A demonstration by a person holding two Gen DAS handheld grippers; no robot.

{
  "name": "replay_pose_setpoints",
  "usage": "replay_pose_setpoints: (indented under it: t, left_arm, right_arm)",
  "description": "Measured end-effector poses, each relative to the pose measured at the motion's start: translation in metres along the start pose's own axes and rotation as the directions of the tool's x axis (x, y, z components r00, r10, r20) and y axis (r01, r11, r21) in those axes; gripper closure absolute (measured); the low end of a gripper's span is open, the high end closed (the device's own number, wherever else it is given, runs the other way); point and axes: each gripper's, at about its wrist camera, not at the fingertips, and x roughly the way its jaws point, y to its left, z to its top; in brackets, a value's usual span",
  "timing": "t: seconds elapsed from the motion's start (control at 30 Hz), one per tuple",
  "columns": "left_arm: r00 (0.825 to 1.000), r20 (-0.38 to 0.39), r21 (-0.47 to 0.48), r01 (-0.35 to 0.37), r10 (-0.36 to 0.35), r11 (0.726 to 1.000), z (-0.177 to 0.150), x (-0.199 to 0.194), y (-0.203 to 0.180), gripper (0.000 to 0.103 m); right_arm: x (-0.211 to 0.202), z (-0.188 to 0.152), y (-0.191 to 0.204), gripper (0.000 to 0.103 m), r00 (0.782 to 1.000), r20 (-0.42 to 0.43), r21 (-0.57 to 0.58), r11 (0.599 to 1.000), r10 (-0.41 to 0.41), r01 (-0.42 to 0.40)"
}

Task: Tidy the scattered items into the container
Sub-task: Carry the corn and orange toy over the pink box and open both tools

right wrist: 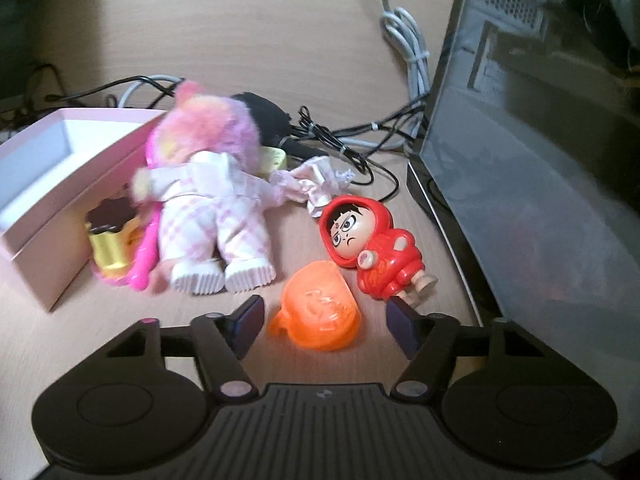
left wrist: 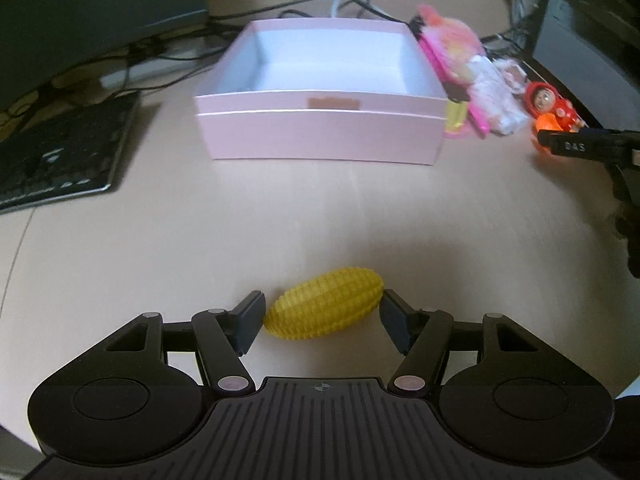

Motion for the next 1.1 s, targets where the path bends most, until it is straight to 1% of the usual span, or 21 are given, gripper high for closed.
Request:
replay_pose_setpoints:
  t: [0.03,0.1,0.17,0.2,0.3,0.4,0.57,0.73,0.87,0.97,1.1]
  left_arm:
    - [1.0,0.004,-0.004,0.0,0.0,1.0,-0.001,-0.002,0.003,0.035]
    - [1.0,0.01,-0.013,0.001,-0.001,1.0,-0.004,-0.004,0.01,0.035]
    - [1.0,0.014,-0.022,-0.002,0.003,1.0,-0.005,-0.004,0.015,0.035]
    - [1.0,0.016,-0.026,-0.002,0.003,1.0,-0.006,-0.004,0.018,0.035]
    - [0.999,0.032,-0.022,0.012,-0.011,1.0,-0.007,-0.007,0.026,0.035]
    - [0.999,0.044,0.011,0.024,-0.025,1.0,-0.007,-0.008,0.028,0.035]
    - [0.998,0.05,0.061,0.026,-0.029,0.998,-0.007,-0.007,0.032,0.035]
    - [0.997,0.057,0.097,0.053,-0.059,0.994,-0.009,-0.008,0.041,0.034]
    - [0.994,0.057,0.14,0.08,-0.089,0.987,-0.012,-0.01,0.043,0.034]
    - [0.992,0.056,0.176,0.099,-0.111,0.979,-0.016,-0.012,0.044,0.034]
    - [0.991,0.05,0.195,0.108,-0.12,0.975,-0.02,-0.013,0.05,0.034]
  right_arm:
    - [0.003,0.001,-0.002,0.053,1.0,-0.015,0.023,1.0,0.016,-0.016]
    - [0.005,0.0,-0.006,0.057,0.999,-0.039,0.068,0.997,0.037,-0.034]
    - [0.001,-0.003,-0.006,0.058,0.998,-0.046,0.087,0.996,0.038,-0.034]
    - [-0.002,-0.004,-0.005,0.06,0.998,-0.045,0.09,0.995,0.038,-0.033]
    - [-0.019,-0.007,0.0,0.06,0.999,-0.033,0.087,0.995,0.042,-0.039]
    - [-0.04,-0.011,0.012,0.06,0.999,-0.015,0.07,0.996,0.052,-0.051]
    - [-0.071,-0.018,0.037,0.06,0.994,-0.017,0.061,0.992,0.108,-0.107]
    - [-0.101,-0.028,0.073,0.06,0.981,-0.039,0.006,0.981,0.192,-0.192]
    - [-0.117,-0.035,0.102,0.06,0.965,-0.072,-0.044,0.965,0.254,-0.257]
    - [-0.125,-0.04,0.121,0.06,0.956,-0.088,-0.074,0.955,0.281,-0.287]
    - [-0.13,-0.046,0.14,0.06,0.948,-0.101,-0.09,0.946,0.302,-0.311]
